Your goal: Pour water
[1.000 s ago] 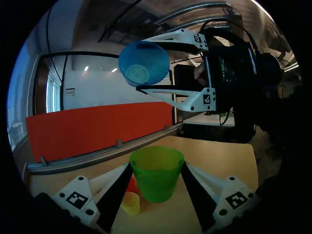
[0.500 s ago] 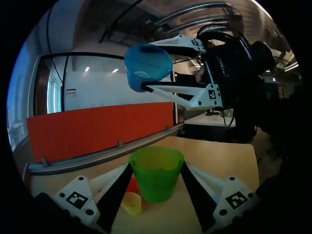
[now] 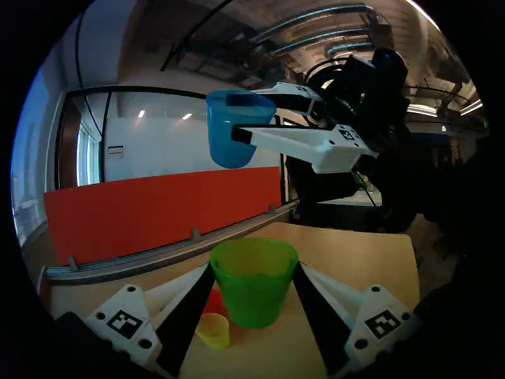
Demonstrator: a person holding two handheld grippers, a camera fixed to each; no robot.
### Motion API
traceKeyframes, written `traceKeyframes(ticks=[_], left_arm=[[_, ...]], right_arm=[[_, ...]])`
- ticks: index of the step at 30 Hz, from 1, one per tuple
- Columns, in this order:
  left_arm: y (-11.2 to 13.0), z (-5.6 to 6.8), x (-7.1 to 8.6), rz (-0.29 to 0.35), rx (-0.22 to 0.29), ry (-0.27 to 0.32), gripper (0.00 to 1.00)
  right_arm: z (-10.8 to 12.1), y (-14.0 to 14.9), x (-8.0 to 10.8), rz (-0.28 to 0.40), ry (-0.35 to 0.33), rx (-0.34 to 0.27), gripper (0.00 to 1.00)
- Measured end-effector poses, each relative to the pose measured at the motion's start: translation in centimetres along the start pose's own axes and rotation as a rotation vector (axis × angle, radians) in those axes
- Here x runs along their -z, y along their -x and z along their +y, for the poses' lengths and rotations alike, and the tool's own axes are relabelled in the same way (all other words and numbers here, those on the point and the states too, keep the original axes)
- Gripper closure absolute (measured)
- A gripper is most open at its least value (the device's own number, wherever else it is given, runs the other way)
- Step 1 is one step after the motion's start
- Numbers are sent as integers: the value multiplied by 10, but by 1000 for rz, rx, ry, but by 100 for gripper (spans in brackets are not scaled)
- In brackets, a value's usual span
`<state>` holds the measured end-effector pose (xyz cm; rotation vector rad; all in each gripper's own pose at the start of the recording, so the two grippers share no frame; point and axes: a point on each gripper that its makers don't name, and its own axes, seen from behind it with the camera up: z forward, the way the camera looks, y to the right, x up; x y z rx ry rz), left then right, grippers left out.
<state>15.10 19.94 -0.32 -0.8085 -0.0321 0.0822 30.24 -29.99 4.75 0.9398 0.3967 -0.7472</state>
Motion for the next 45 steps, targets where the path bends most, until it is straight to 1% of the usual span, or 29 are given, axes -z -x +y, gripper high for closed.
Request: traceKeyframes(ticks=[9, 23, 32, 35, 39, 45], left_arm=[[-2, -1, 0, 1, -3, -4, 14], [-4, -2, -1, 6, -4, -8, 14], [-6, -2, 0, 9, -7, -8, 14], [-7, -2, 1, 10, -7, -11, 14], [-7, -2, 2, 10, -6, -12, 14], [-6, -4, 2, 9, -6, -16, 14]], right_arm=[[-11, -10, 0, 25, -25, -189, 9], [-20, -23, 1, 37, -58, -436, 9], [-20, -26, -3, 37, -72, -625, 9], [-19, -26, -3, 41, -77, -678, 10], [-16, -26, -3, 44, -73, -716, 10], [-15, -25, 0, 40, -71, -712, 10]])
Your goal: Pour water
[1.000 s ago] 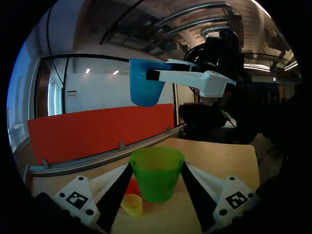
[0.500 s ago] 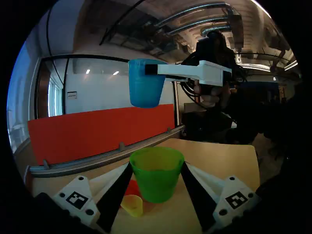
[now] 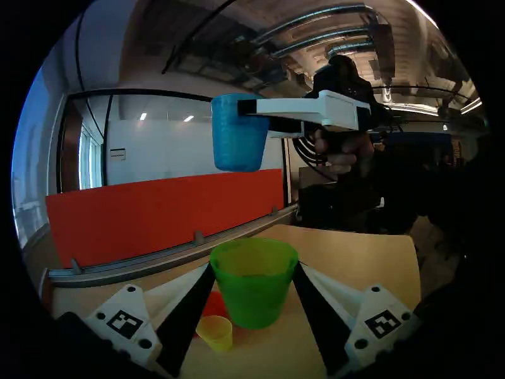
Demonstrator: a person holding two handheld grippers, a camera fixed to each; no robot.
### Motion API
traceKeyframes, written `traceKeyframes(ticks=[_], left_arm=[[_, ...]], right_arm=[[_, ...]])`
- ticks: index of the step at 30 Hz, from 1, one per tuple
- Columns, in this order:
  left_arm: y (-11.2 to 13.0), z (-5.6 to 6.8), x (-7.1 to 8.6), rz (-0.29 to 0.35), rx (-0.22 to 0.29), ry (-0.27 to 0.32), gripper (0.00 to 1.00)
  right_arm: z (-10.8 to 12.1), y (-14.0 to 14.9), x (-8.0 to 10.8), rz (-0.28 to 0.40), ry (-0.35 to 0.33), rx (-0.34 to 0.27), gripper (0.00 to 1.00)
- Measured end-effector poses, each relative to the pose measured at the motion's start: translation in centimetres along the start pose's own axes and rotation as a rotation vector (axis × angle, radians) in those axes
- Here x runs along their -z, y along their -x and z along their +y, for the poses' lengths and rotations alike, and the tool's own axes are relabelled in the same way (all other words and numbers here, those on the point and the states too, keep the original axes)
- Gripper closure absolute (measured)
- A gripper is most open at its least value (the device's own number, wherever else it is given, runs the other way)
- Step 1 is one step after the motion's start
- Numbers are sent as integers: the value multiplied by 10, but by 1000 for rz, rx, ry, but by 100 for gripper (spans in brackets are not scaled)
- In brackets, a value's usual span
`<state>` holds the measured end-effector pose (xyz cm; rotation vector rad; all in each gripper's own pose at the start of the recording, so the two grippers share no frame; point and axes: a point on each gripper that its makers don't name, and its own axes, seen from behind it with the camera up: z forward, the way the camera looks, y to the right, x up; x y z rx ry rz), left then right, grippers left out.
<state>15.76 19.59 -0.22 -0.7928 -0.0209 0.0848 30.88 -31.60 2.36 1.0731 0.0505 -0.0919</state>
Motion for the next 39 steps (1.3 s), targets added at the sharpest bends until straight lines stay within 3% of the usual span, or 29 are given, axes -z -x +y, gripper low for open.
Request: traceKeyframes(ticks=[11, 29, 39], left_arm=[[0, -4, 2, 2, 8, -9, 14], [2, -6, 5, -13, 2, -17, 14], [3, -8, 3, -19, 9, -20, 14]], right_arm=[[5, 0, 13, -1, 7, -38, 9], [41, 7, 63, -9, 109, -24, 10], [48, 16, 83, -21, 132, -34, 9]])
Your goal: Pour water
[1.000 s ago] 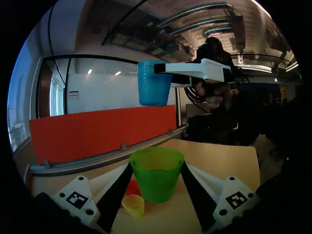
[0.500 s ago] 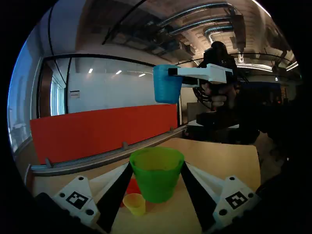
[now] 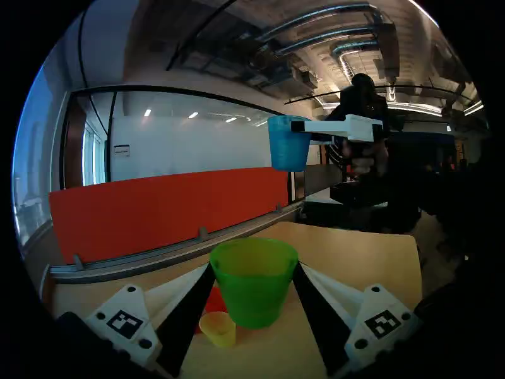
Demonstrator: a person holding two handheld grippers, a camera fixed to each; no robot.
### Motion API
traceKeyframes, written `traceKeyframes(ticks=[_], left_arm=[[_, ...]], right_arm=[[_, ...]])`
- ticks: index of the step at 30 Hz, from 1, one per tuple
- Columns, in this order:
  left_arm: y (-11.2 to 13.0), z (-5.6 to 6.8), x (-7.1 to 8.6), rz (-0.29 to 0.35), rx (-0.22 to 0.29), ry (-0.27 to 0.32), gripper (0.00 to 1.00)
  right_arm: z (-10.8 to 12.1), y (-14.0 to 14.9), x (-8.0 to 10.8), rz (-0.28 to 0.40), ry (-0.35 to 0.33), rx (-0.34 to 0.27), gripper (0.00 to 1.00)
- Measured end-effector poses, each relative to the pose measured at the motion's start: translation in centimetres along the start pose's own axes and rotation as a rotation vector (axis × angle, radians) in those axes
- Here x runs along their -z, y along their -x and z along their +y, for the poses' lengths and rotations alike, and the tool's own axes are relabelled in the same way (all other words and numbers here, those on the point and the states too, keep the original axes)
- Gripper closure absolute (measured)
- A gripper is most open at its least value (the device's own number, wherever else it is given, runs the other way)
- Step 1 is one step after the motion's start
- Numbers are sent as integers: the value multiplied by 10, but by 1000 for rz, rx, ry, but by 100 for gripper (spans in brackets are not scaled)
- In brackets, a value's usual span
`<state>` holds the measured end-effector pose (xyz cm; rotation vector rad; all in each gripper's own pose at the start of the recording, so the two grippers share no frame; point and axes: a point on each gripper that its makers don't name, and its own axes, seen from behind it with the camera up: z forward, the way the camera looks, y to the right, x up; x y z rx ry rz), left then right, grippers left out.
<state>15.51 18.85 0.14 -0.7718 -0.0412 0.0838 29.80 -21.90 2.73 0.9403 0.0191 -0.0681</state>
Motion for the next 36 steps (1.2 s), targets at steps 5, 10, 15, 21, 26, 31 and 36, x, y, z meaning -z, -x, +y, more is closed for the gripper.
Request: traceKeyframes(ticks=[5, 10, 15, 21, 26, 31, 36], left_arm=[[1, 1, 0, -7, -7, 3, 14], [3, 2, 1, -17, -7, 5, 14], [6, 2, 2, -30, -9, 11, 14], [12, 1, 5, -58, -21, 15, 14], [19, -1, 6, -86, -30, 15, 14], [29, -3, 6, -125, -37, 13, 14], [38, -3, 5, -160, -51, 15, 14]], right_arm=[[0, 9, 5, -20, -1, -2, 9], [-1, 21, 9, -43, -6, -8, 8], [-2, 36, 13, -72, -14, -12, 8], [-3, 55, 16, -114, -19, -10, 8], [-9, 70, 19, -143, -33, -13, 8], [-9, 84, 23, -171, -38, -14, 7], [-11, 98, 26, -202, -44, -18, 7]])
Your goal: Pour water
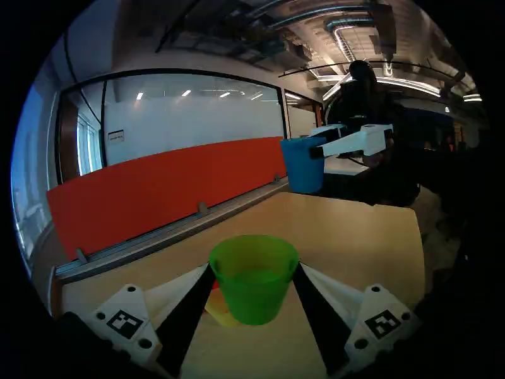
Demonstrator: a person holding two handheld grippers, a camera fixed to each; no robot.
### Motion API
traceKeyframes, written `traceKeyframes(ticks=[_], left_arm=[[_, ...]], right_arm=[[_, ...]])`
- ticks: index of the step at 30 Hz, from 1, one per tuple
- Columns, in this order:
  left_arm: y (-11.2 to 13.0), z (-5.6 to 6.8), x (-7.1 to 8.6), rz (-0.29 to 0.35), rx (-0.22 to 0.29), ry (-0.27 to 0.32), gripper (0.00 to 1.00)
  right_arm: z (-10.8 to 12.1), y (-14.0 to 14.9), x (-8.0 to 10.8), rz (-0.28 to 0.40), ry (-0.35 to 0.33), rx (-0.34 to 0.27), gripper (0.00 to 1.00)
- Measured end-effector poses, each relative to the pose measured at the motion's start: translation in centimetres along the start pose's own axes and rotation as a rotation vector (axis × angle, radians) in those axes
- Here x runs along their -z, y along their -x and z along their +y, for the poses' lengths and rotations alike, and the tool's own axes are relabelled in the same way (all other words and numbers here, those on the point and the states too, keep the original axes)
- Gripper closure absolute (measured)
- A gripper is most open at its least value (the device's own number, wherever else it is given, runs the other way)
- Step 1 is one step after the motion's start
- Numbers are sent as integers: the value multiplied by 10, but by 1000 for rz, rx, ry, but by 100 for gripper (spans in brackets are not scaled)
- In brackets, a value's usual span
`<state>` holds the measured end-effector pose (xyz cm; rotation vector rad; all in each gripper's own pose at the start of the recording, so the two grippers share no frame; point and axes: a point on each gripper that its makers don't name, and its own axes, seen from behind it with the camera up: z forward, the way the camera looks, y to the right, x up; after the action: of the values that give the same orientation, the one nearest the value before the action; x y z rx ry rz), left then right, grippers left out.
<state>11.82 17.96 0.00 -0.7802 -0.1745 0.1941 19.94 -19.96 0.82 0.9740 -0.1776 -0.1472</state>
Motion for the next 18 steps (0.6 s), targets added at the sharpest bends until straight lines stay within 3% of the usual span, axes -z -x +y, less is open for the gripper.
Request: traceKeyframes(ticks=[18], left_arm=[[32, 1, -11, -113, -8, 26, 14]], right_arm=[[-2, 49, 0, -102, -5, -11, 8]])
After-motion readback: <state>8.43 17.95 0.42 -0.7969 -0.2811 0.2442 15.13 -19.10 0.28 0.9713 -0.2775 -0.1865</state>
